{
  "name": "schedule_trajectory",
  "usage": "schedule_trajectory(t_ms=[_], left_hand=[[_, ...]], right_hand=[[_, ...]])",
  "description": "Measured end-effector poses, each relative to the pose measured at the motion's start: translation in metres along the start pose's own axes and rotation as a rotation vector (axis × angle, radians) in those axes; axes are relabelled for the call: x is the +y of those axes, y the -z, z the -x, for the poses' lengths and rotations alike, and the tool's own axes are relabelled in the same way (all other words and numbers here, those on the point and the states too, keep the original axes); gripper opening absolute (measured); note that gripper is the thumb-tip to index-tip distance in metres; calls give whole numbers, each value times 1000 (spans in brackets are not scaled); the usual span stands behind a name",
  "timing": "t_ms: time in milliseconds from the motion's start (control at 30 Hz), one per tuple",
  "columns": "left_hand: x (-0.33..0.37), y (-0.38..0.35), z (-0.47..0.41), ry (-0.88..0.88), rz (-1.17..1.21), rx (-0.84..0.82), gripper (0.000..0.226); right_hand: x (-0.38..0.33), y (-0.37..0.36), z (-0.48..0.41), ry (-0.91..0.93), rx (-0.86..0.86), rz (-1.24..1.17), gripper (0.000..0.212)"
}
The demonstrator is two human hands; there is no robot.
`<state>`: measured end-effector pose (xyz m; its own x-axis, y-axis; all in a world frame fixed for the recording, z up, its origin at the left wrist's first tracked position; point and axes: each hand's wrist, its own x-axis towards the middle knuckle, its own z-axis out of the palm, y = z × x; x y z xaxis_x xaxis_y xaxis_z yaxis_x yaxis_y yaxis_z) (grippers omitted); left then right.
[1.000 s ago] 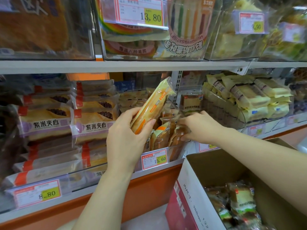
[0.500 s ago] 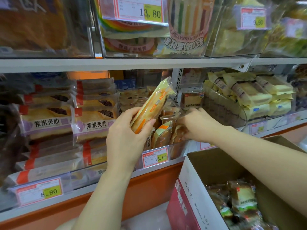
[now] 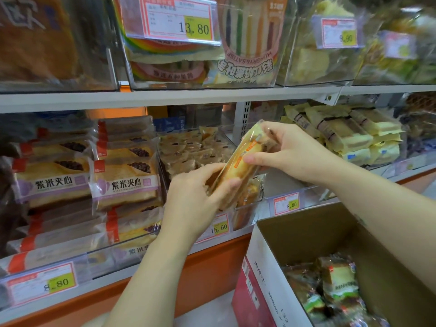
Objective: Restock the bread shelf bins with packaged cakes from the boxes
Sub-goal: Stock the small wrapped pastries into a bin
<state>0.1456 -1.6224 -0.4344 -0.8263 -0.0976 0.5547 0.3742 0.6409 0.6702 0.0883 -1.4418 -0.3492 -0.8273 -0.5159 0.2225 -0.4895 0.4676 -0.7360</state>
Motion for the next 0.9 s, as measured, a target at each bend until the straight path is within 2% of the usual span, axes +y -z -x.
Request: schedule_trajectory(t_ms=[67,133,233,333,400,533,733,900], left_hand=[[-2,7,-6,6,-27,38,44],[-3,14,-13,6,-194,-6,31],[3,14,-21,44,-581,-292,38],[6,5,-25,91,-699,-468,47],[5,-1,-27,97,-710,-486,47],[1,0,-32,124,-688,-412,34],[-12,4,-35,219,-451,-385,9],[-16,6,-38,281,-289,-379,16]], right_hand=[[-1,6,3,10,18,68,21],[-4,12,5,8,28,119,19],[-6,19,6,1,44,212,21],[-3,18,6,-8,23,268,23],[1,15,6,-15,11,282,24],[4,13,2,-4,57,279,24],[0,17,-5,-10,90,258,18],[-6,19,-5,-90,45,225,17]])
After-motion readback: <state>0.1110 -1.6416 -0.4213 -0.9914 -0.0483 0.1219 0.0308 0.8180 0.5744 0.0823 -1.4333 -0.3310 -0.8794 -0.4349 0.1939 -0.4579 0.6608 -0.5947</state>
